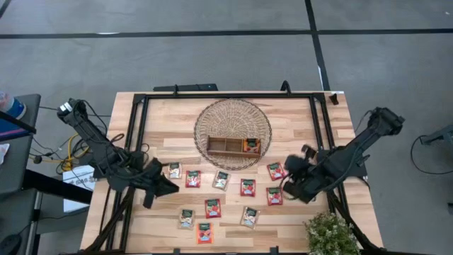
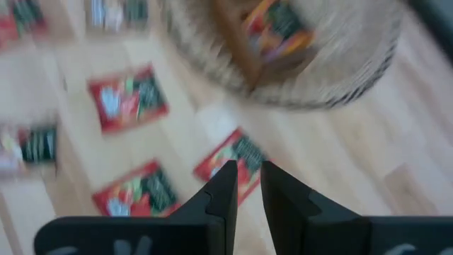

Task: Pick & Place Tea
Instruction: Put the orange tea bag into the right section of the wooden organizer

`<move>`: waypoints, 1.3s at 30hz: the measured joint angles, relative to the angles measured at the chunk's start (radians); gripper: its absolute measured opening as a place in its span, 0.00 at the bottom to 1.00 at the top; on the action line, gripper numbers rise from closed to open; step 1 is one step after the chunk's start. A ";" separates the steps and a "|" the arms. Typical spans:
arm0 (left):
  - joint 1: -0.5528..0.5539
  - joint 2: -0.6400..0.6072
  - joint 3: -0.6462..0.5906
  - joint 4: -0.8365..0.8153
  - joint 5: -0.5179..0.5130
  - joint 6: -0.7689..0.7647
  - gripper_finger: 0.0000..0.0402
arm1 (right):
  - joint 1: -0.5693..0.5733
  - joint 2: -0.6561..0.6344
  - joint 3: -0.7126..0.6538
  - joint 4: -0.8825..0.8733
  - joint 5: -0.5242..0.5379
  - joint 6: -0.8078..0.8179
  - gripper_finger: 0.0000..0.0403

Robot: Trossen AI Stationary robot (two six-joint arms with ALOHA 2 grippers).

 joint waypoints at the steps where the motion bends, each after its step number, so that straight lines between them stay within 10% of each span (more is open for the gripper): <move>1: 0.009 0.037 0.038 -0.030 0.025 -0.009 0.14 | 0.000 -0.038 -0.008 0.000 0.028 0.014 0.14; 18: 0.162 0.646 0.528 -0.385 0.663 -0.138 0.14 | 0.000 -0.398 -0.018 0.000 0.170 -0.105 0.14; 39: 0.248 1.102 0.861 -0.466 0.736 -0.062 0.14 | 0.315 -0.828 -0.227 0.090 0.186 -0.132 0.14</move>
